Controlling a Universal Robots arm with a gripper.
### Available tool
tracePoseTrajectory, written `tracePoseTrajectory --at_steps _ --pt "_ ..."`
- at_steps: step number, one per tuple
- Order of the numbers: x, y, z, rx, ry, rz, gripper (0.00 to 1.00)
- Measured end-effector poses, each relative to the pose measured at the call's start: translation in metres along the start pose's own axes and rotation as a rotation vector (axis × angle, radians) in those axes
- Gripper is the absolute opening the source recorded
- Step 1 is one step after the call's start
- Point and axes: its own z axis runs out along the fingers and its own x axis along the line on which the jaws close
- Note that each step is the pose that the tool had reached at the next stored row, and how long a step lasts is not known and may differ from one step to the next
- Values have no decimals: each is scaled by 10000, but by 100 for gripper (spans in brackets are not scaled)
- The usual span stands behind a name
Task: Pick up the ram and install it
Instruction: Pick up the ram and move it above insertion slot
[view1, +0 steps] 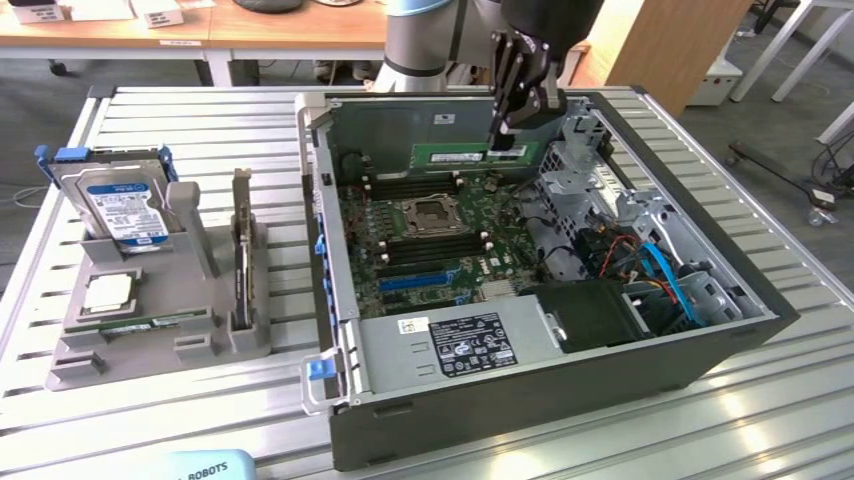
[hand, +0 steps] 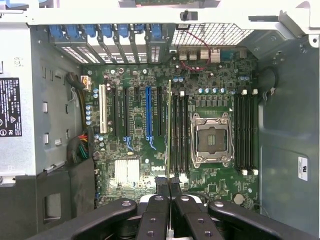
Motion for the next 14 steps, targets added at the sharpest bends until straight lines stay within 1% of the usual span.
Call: tracePoseTrajectory --at_steps 8,14 --pt "0 -1 20 1 -1 0 12" --pt "1 -2 54 1 -2 0 12"
